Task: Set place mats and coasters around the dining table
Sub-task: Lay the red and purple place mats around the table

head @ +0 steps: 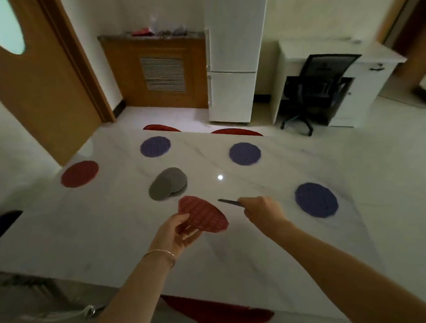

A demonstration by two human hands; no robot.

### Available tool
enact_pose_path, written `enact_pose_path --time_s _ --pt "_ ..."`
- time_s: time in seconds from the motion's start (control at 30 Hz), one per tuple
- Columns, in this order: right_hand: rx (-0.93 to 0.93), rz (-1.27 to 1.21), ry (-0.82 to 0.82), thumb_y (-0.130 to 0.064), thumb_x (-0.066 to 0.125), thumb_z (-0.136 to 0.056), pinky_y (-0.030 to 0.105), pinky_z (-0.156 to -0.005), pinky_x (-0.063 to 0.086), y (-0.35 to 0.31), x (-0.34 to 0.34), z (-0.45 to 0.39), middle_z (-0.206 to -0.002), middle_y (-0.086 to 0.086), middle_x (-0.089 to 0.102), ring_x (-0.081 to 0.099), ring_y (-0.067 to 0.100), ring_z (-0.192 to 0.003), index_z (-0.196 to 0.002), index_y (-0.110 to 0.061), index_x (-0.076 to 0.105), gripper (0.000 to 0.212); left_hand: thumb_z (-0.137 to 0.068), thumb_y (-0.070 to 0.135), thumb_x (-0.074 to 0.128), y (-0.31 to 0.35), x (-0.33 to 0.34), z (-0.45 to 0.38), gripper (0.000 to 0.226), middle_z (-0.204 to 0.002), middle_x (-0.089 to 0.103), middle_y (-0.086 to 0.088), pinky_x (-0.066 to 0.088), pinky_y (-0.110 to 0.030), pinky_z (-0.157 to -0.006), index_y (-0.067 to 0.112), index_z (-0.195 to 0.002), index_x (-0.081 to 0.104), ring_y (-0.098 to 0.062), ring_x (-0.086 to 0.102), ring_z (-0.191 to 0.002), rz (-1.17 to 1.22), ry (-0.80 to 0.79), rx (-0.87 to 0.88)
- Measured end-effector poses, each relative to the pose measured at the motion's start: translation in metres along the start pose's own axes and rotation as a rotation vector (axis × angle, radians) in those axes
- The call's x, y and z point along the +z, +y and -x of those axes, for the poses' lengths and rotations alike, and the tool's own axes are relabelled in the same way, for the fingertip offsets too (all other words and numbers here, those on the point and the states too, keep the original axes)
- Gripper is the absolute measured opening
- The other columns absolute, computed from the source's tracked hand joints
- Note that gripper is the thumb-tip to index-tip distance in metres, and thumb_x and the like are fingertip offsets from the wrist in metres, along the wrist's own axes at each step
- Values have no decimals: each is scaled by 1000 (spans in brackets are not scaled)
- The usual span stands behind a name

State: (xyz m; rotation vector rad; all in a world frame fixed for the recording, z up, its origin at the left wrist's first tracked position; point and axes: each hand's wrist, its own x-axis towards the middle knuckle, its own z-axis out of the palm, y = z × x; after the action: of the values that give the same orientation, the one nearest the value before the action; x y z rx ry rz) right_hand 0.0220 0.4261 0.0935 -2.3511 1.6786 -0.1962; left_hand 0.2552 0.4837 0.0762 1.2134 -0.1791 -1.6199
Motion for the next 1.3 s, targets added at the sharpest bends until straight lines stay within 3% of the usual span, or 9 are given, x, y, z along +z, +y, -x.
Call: enact_pose_path --time_s 0.1,0.2,0.27,0.37,0.87,1.07,1.17,1.3 --pt "-30 48 88 -1 49 -80 38 -59 51 1 13 18 -84 6 69 64 33 -70 -106 -24 63 37 -84 5 59 10 -26 -9 16 -94 68 -20 59 -35 -57 2 -99 63 -28 69 -83 19 18 -35" --pt "-90 133 154 2 56 -70 30 -44 45 -2 31 39 -69 -3 65 61 22 -52 -110 -39 62 57 -83 6 59 11 -35 -18 15 -95 67 -20 59 -34 -58 2 -97 64 -29 67 -86 42 0 -57" --pt "-104 205 97 -5 55 -71 28 -53 49 -4 51 51 -82 -7 71 66 16 -65 -107 -35 64 47 -83 6 57 6 -36 -20 15 -95 66 -19 59 -33 -58 3 -97 63 -28 65 -85 27 -1 -70" --pt "-40 193 -143 -12 41 -87 39 -76 51 -2 87 68 -117 3 65 62 27 -102 -120 -19 55 37 -84 5 55 -5 -35 -18 14 -93 64 -18 59 -31 -56 4 -96 62 -27 63 -81 -6 -2 -90" --pt "36 126 -224 -10 39 -91 42 -87 50 -14 133 120 -129 8 55 50 29 -117 -127 -13 48 38 -87 3 52 -39 -31 3 15 -96 66 -19 59 -32 -54 3 -99 62 -28 64 -85 -92 -38 -123" --pt "21 113 -322 -9 41 -93 45 -98 44 -10 155 136 -151 10 29 28 27 -137 -138 -14 37 45 -86 3 53 -50 -44 7 15 -97 65 -19 60 -32 -55 3 -99 61 -28 65 -84 -103 -20 -140" --pt "48 52 -288 -5 43 -90 42 -94 47 -8 152 137 -153 6 25 29 24 -135 -139 -17 36 51 -86 2 53 -52 -48 9 15 -97 65 -20 60 -33 -55 3 -100 61 -29 65 -85 -101 -15 -139" --pt "170 -158 -78 1 44 -87 38 -98 42 -7 120 116 -153 0 27 32 19 -136 -139 -18 38 56 -86 3 54 -45 -42 10 15 -96 64 -20 59 -32 -53 2 -99 61 -29 64 -84 -80 -18 -136"
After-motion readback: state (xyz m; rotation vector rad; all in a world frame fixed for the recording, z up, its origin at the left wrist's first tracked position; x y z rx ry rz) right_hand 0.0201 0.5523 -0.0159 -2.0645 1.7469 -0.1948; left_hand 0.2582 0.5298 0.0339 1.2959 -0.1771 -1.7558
